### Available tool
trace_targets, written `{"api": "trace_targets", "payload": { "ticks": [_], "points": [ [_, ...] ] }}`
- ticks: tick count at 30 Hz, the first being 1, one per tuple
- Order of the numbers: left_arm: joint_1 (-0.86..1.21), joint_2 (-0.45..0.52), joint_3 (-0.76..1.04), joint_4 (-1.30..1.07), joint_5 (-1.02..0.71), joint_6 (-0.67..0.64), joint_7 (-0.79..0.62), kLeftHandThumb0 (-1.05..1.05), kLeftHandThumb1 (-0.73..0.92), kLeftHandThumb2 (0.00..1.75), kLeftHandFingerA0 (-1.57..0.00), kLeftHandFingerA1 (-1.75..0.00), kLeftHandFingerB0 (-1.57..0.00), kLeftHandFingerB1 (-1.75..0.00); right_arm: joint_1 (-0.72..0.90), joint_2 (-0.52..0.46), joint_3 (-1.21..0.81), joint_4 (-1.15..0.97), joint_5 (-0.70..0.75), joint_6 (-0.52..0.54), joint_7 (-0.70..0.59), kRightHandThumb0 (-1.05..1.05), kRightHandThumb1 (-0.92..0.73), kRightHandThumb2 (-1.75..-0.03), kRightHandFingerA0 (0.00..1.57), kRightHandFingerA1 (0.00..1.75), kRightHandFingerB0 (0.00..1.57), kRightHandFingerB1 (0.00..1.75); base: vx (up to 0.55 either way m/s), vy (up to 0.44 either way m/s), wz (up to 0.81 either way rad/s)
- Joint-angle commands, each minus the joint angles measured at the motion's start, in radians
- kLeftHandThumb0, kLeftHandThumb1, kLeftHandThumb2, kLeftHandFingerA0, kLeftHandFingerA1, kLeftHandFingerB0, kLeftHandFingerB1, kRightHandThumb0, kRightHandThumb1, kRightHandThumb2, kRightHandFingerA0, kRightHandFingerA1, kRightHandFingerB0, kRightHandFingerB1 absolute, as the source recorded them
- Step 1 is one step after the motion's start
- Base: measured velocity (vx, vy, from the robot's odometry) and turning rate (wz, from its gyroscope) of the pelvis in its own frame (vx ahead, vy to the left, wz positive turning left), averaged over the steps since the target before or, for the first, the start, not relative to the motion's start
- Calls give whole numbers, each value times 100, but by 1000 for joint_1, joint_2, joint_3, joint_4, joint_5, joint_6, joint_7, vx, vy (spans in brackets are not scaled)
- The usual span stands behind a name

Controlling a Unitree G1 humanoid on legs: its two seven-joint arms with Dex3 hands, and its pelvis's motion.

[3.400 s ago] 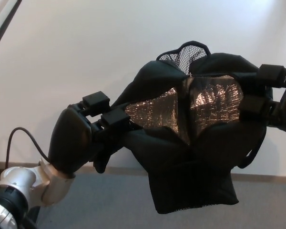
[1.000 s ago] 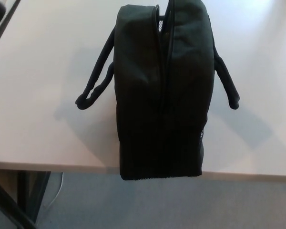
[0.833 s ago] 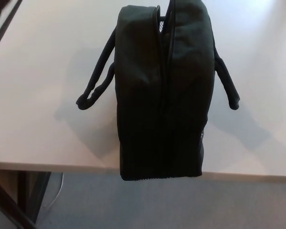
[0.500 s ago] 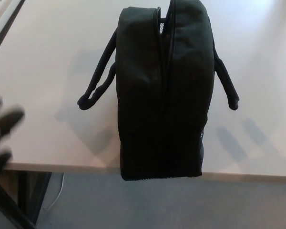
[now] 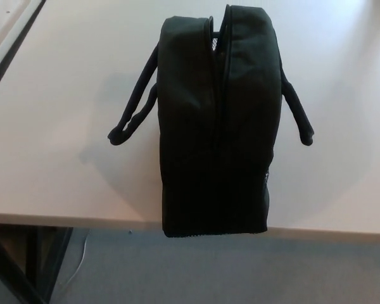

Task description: A lunch bag is kept on the middle of the desk and the robot uses both its hands to grab the opening of the bag from the left and right and moves its hands away from each other to spread the bag open

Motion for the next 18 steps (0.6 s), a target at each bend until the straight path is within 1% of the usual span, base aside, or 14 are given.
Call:
{"api": "trace_targets", "payload": {
  "ticks": [1, 2, 3, 4, 6, 7, 8, 9, 10, 11, 15, 16, 18],
  "points": [
    [-15, -16, 1, 66, -118, -178, -118, -60, 89, 69, -44, -37, -34, -32, -53, 52, 63, 153, 86, -56, 36, -56, -57, -93, 0, 43, 0, 39, 0, 0, 0],
    [-17, -15, 4, 63, -126, -181, -133, -60, 89, 69, -44, -37, -34, -32, -64, 51, 69, 158, 87, -56, 36, -56, -57, -93, 0, 43, 0, 39, 0, 0, 0],
    [-17, -17, 6, 60, -132, -178, -148, -63, 92, 70, -44, -37, -34, -33, -70, 48, 75, 159, 88, -53, 34, -54, -82, -64, 10, 32, 9, 26, 0, 0, 0],
    [-20, -20, 3, 60, -128, -166, -163, -55, 71, 109, -37, -54, -19, -46, -73, 42, 80, 150, 90, -43, 42, -58, -83, -69, 8, 29, 10, 21, 0, 0, 0],
    [-21, -22, -2, 64, -121, -150, -189, -55, 71, 108, -36, -54, -19, -45, -74, 33, 94, 143, 92, -35, 42, -58, -82, -69, 8, 31, 11, 21, 0, 0, 0],
    [-18, -20, -6, 60, -119, -138, -207, -56, 73, 108, -35, -53, -19, -45, -75, 29, 102, 140, 86, -27, 34, -61, -63, -94, 2, 40, 4, 29, 0, 0, 0],
    [-12, -19, -6, 53, -121, -129, -225, -59, 74, 109, -35, -53, -19, -45, -73, 26, 107, 136, 86, -18, 34, -57, -82, -64, 10, 32, 9, 25, 0, 0, 0],
    [-6, -18, -6, 45, -124, -123, -241, -59, 74, 109, -35, -53, -19, -45, -70, 25, 111, 132, 90, -10, 34, -57, -82, -64, 10, 32, 9, 25, 0, 0, 0],
    [3, -18, -8, 18, -112, -120, -240, -59, 74, 110, -36, -54, -20, -46, -72, 21, 114, 136, 93, -19, 29, -31, -61, -111, 2, 50, 0, 48, 0, 0, 0],
    [9, -20, -9, -1, -101, -117, -235, -63, 92, 68, -44, -37, -37, -33, -74, 18, 117, 138, 96, -25, 26, -31, -62, -111, 1, 49, 0, 48, 0, 0, 0],
    [19, -22, -6, -34, -82, -107, -226, -62, 91, 67, -48, -37, -38, -34, -82, 13, 127, 139, 110, -23, 30, -31, -62, -111, 1, 49, 0, 48, 0, 0, 0],
    [21, -15, -12, -38, -69, -80, -234, -59, 90, 67, -50, -38, -34, -32, -81, 9, 132, 135, 111, -25, 28, -32, -61, -110, 1, 49, 0, 48, 0, 0, 0],
    [19, -12, -14, -45, -57, -68, -228, -57, 89, 67, -51, -38, -33, -32, -83, 8, 135, 131, 115, -21, 34, -31, -61, -110, 1, 49, 0, 48, 0, 0, 0]
  ]
}}
